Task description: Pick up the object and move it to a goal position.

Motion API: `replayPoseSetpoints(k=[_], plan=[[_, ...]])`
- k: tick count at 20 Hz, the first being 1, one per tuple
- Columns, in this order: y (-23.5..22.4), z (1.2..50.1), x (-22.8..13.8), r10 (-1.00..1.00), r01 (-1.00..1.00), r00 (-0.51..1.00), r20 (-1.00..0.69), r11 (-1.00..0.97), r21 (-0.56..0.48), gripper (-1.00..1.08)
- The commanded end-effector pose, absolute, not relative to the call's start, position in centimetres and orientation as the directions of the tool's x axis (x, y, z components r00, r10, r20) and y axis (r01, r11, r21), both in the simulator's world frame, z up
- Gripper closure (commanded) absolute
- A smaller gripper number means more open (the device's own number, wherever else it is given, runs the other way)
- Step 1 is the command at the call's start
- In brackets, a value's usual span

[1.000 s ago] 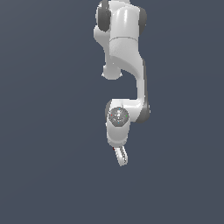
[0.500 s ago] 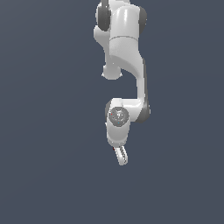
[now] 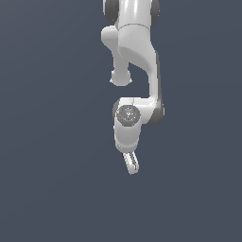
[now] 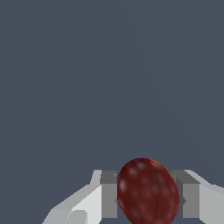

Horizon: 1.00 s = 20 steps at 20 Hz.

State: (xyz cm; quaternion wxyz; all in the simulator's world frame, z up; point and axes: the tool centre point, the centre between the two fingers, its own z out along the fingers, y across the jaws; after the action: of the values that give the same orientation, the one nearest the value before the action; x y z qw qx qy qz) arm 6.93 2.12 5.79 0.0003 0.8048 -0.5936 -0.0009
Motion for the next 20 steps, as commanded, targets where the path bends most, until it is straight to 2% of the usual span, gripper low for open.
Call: replayPoseSetpoints(k=[1, 20], plan=[[2.1, 7.7, 6.6, -0.955, -0.955, 0.295, -0.002, -0.295, 0.000, 1.08], [1.3, 28.0, 3.4, -0.956, -0.956, 0.294, -0.001, -0.294, 0.000, 1.08]])
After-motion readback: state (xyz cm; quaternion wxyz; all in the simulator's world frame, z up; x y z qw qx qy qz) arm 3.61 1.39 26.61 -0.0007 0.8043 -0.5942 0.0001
